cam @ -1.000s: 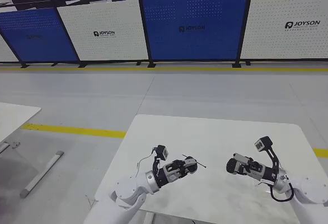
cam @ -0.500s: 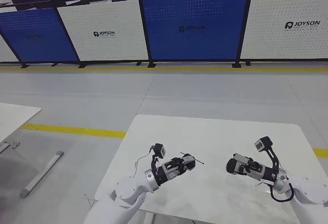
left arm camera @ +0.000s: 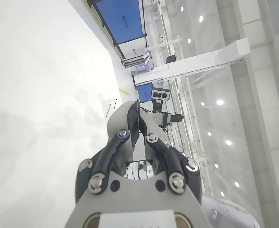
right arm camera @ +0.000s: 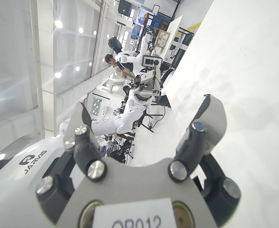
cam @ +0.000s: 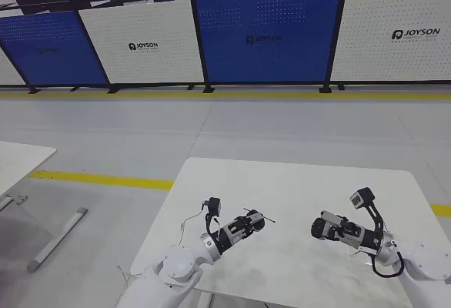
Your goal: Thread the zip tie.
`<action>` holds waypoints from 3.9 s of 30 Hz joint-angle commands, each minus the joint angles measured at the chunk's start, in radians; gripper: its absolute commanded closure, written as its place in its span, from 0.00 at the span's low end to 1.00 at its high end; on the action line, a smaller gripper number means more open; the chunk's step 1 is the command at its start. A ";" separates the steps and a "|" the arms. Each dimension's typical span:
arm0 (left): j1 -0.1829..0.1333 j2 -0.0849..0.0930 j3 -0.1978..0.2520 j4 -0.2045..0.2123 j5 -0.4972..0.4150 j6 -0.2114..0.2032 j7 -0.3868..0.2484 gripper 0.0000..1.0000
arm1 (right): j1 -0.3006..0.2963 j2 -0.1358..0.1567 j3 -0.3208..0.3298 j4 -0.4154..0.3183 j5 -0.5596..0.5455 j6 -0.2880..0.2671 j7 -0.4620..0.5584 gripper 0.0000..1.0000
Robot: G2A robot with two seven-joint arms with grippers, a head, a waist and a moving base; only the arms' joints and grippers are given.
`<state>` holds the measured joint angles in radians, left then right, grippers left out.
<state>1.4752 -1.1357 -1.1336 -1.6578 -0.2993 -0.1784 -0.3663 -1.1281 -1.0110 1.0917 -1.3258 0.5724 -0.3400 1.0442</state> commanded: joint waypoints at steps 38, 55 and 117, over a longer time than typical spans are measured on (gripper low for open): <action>0.000 0.000 0.000 0.000 0.000 0.000 0.000 1.00 | 0.020 0.075 0.177 -0.147 -0.487 0.150 0.106 0.00; 0.000 0.000 0.000 0.000 0.000 0.000 0.000 1.00 | 0.001 0.115 0.272 -0.199 -0.609 0.252 0.247 0.00; 0.000 0.000 0.000 0.000 0.000 0.000 0.000 1.00 | 0.191 0.117 0.025 -0.089 -0.977 0.569 0.346 0.54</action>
<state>1.4752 -1.1357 -1.1336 -1.6578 -0.2992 -0.1783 -0.3663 -0.9401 -0.8935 1.1201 -1.4182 -0.4052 0.2268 1.3902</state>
